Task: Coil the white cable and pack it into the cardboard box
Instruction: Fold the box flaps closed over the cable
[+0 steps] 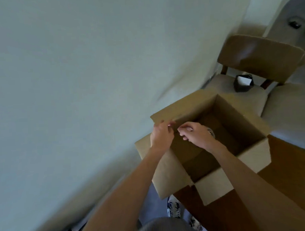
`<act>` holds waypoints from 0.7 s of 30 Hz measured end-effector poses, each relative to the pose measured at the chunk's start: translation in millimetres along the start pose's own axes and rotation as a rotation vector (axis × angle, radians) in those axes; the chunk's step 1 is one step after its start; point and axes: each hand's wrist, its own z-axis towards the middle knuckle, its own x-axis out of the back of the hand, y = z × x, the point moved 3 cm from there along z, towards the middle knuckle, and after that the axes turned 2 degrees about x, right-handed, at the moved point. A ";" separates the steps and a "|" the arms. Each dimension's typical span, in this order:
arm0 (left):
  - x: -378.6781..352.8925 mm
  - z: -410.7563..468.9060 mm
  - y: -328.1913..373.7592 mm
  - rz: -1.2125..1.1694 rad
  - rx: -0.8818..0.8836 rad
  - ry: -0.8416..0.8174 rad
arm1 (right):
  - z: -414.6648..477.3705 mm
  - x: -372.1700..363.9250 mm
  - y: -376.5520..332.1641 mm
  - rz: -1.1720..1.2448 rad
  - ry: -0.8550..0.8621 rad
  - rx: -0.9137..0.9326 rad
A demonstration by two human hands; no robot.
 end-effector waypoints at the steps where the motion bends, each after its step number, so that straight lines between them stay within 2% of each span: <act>1: 8.1 -5.6 -7.5 0.062 0.014 0.042 | -1.8 -6.5 -7.2 0.034 -0.016 0.006; 3: 22.1 -14.8 -25.0 0.250 0.090 0.079 | -3.5 -16.8 -18.4 0.058 -0.062 0.019; 5: 36.1 -22.7 -43.6 0.391 0.242 -0.003 | -6.7 -19.8 -25.7 0.008 -0.091 0.046; 8: 62.4 -27.8 -61.2 0.430 0.341 -0.095 | -11.9 -2.6 -23.6 -0.097 -0.063 0.058; 10: 81.8 -25.7 -60.0 0.359 0.321 -0.066 | -13.5 22.4 -13.5 -0.118 -0.004 0.019; 15: 82.1 -20.4 -15.5 -0.165 0.299 -0.003 | -25.3 89.5 19.9 -0.192 0.212 -0.156; 21: 28.2 -8.1 35.1 -0.201 0.220 0.069 | -47.9 109.0 37.1 -0.168 0.319 -0.211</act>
